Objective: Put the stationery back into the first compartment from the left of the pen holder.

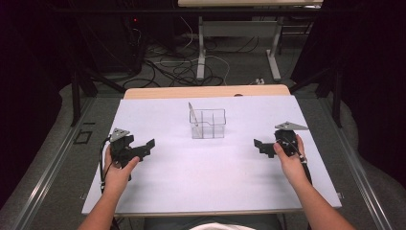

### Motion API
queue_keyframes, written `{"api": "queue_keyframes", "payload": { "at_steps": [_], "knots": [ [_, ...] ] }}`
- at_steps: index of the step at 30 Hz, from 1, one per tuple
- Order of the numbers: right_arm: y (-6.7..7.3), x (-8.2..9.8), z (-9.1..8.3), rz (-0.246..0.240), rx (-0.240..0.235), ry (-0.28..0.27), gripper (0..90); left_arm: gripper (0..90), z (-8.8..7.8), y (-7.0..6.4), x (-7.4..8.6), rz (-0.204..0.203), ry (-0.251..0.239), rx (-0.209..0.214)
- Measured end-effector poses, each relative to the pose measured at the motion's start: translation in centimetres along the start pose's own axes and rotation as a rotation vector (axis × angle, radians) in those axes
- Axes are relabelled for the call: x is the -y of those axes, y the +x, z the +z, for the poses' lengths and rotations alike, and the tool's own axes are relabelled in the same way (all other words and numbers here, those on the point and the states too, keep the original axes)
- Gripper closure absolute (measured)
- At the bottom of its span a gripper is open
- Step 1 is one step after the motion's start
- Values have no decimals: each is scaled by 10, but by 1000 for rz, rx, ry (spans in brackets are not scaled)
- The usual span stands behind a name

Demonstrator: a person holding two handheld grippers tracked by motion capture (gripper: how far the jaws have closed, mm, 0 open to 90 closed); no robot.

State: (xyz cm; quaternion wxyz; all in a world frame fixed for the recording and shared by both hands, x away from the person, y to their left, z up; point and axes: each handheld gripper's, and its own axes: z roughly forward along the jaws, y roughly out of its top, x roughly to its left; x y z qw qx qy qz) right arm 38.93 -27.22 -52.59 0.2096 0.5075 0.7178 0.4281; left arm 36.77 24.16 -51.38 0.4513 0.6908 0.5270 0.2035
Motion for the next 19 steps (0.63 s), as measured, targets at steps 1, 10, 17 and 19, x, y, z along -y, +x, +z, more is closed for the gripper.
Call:
{"api": "queue_keyframes", "payload": {
  "at_steps": [1, 10, 17, 19],
  "knots": [
    [-1, 1, 0, -2, 1, 0, 3, 76, 0, 0, 0, 0, 0, 0],
    [-3, 8, 2, 11, 12, 6, 10, 76, 0, 0, 0, 0, -1, 0],
    [-5, 10, 1, 20, 18, 5, 10, 77, 0, 1, 0, 3, 3, 0],
    [-6, 12, 2, 26, 21, 9, 10, 77, 1, 1, 0, 2, 4, -1]
  ]
}}
